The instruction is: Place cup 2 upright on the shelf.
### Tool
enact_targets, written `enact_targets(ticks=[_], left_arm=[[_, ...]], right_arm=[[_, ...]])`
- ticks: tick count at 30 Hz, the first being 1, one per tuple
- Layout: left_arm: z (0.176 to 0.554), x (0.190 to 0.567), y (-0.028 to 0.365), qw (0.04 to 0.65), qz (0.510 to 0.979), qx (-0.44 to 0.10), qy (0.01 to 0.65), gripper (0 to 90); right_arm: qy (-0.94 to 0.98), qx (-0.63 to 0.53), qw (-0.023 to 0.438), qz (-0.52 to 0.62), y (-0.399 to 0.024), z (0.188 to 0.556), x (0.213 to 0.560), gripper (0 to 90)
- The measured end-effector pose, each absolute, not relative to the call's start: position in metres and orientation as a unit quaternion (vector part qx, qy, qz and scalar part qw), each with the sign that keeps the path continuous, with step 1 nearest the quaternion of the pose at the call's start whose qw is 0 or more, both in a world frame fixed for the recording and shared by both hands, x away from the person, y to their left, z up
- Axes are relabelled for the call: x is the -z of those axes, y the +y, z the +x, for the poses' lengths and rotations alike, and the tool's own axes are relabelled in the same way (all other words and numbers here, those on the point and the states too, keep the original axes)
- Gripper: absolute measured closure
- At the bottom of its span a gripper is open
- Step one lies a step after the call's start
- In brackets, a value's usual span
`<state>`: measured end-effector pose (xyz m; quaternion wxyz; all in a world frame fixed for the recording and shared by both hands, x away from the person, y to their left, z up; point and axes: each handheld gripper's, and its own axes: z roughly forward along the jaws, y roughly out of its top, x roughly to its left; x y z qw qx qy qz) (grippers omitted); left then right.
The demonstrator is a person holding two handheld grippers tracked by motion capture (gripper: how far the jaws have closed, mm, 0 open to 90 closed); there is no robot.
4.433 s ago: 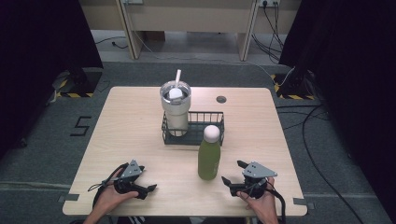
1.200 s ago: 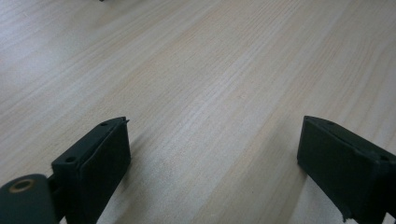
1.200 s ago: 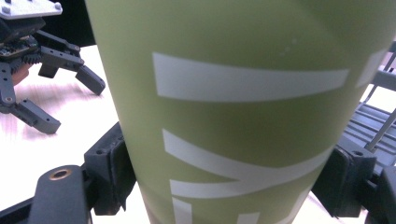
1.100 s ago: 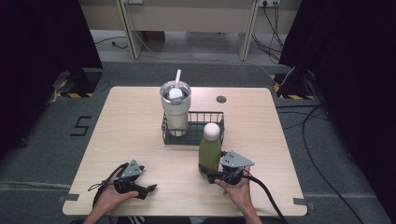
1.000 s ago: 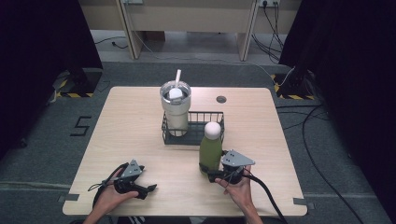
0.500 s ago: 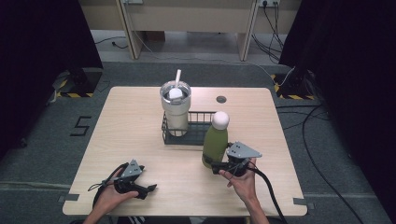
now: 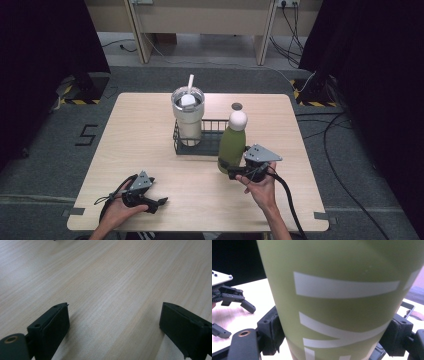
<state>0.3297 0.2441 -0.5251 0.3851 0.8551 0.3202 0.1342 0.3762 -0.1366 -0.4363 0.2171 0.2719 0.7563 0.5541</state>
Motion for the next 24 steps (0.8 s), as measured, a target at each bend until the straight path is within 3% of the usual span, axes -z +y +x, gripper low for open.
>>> enact_targets(ticks=[24], left_arm=[[0.33, 0.525, 0.244, 0.385, 0.855, -0.135, 0.321, 8.6]], right_arm=[[0.756, -0.556, 0.21, 0.275, -0.134, 0.398, 0.404, 20.7]])
